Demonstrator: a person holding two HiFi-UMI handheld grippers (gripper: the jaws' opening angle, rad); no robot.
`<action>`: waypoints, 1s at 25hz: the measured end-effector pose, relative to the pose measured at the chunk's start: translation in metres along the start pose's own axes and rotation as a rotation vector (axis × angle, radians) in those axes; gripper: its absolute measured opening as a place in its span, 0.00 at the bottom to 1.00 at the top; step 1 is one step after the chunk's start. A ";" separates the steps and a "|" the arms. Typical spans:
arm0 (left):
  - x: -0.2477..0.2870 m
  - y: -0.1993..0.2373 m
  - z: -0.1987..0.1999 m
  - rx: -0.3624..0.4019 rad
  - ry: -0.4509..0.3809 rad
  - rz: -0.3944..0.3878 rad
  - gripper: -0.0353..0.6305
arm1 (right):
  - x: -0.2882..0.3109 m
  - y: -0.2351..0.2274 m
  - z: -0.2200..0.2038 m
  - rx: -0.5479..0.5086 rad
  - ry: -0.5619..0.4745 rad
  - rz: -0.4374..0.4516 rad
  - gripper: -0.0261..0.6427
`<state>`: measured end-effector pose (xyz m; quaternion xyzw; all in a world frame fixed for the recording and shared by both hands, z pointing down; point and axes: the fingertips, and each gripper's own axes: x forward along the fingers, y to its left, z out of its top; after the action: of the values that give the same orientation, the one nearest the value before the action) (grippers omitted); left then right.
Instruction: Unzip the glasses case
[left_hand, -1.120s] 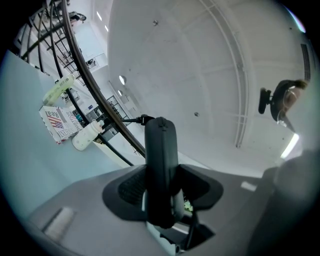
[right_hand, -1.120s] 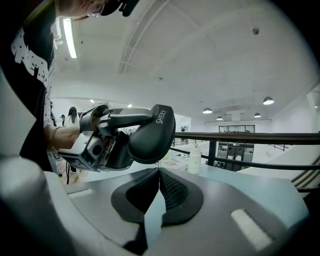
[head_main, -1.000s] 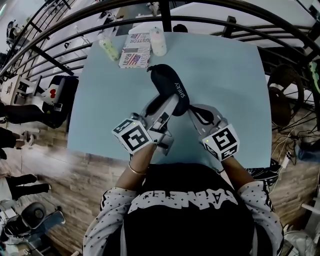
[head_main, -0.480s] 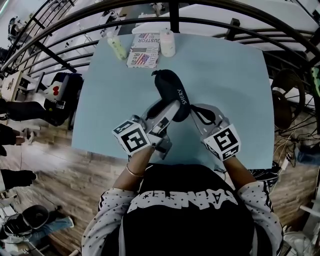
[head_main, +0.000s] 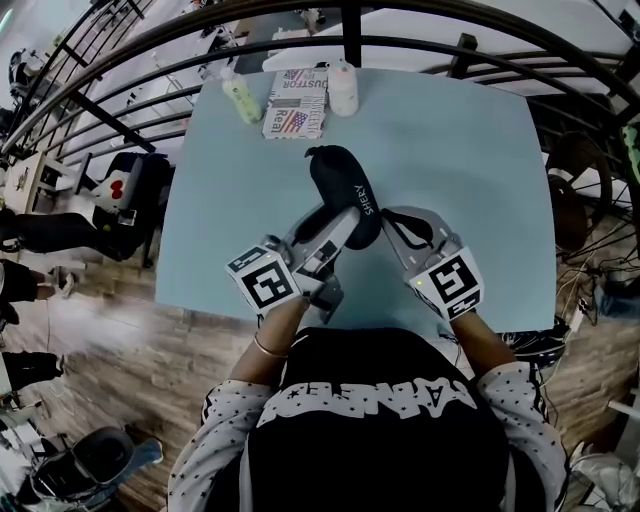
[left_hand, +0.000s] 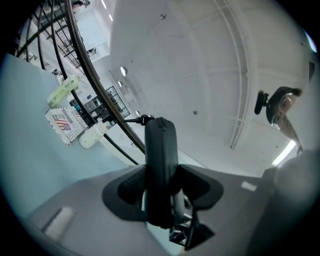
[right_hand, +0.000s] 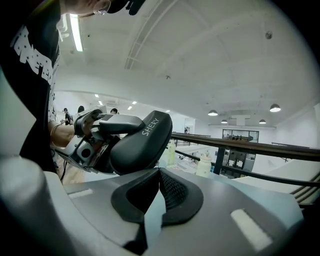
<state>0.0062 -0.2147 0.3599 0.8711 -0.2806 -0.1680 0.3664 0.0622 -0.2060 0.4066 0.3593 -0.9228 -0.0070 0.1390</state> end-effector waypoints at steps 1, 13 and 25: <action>-0.001 0.000 0.001 0.002 0.007 -0.005 0.05 | 0.001 0.000 0.001 -0.003 0.001 -0.004 0.05; 0.000 0.000 0.003 0.015 0.058 -0.055 0.05 | 0.006 -0.006 0.013 -0.036 -0.005 -0.048 0.05; -0.006 0.004 -0.002 0.032 0.110 -0.070 0.05 | 0.017 -0.009 0.020 -0.077 0.002 -0.051 0.05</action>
<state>0.0010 -0.2122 0.3647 0.8940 -0.2321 -0.1280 0.3611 0.0507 -0.2257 0.3904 0.3773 -0.9122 -0.0458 0.1534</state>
